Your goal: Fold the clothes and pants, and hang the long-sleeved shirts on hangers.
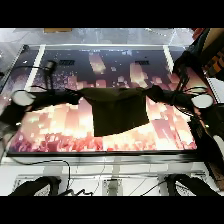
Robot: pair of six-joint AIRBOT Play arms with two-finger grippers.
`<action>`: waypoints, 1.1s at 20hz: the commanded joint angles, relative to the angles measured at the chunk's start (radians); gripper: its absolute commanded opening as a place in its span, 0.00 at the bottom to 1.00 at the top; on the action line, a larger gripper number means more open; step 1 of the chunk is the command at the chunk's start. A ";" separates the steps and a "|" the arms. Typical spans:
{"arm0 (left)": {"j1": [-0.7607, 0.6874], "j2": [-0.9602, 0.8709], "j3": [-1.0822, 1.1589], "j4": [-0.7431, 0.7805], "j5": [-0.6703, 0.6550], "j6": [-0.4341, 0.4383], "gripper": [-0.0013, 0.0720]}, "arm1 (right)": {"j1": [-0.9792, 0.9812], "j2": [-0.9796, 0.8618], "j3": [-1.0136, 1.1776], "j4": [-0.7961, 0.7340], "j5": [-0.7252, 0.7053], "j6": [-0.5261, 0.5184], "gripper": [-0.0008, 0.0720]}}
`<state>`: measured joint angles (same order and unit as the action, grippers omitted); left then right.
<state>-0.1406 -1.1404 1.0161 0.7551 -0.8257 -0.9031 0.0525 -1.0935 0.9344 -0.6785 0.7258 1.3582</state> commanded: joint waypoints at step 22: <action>-0.144 -0.359 -0.019 0.119 -0.484 -0.317 0.03 | -0.004 -0.111 -0.035 -0.571 0.657 0.104 0.07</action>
<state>-0.2840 -1.4982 0.9958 0.9043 -1.2163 -1.2053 0.0483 -1.2034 0.8997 -1.2457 1.2716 1.4528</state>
